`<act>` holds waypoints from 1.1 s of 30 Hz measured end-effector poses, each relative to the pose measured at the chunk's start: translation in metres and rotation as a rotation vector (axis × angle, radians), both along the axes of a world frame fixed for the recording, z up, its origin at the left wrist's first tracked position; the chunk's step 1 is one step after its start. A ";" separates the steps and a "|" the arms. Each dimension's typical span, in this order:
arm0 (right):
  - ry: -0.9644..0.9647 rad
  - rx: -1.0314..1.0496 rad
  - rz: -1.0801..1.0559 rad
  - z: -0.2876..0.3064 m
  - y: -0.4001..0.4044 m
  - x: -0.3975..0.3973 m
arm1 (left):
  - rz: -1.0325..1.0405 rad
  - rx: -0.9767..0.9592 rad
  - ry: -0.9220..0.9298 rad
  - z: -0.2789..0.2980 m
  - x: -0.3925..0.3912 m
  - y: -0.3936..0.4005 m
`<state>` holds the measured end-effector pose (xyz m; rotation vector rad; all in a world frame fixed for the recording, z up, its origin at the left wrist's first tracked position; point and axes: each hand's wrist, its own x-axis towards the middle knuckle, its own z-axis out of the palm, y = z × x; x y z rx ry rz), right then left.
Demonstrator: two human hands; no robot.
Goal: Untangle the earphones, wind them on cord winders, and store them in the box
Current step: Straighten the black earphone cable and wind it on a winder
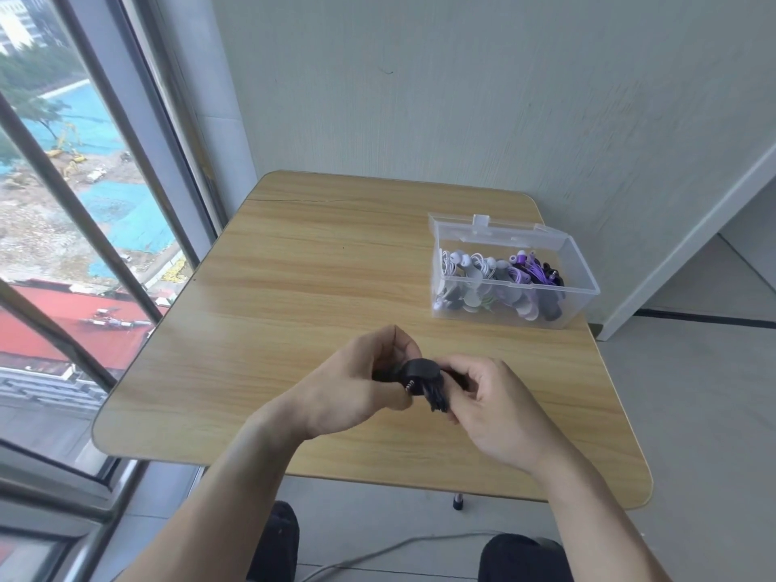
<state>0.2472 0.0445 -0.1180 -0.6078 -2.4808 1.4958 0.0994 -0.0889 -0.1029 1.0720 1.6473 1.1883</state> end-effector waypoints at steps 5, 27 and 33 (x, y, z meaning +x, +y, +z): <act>-0.047 0.078 -0.090 0.001 -0.003 -0.002 | 0.022 0.003 -0.137 0.000 0.005 0.004; 0.069 -0.941 -0.128 0.006 -0.009 -0.008 | 0.389 0.325 -0.405 -0.011 0.035 0.023; 0.195 -0.925 -0.196 0.004 -0.009 -0.007 | 0.272 0.321 0.172 -0.011 0.042 0.020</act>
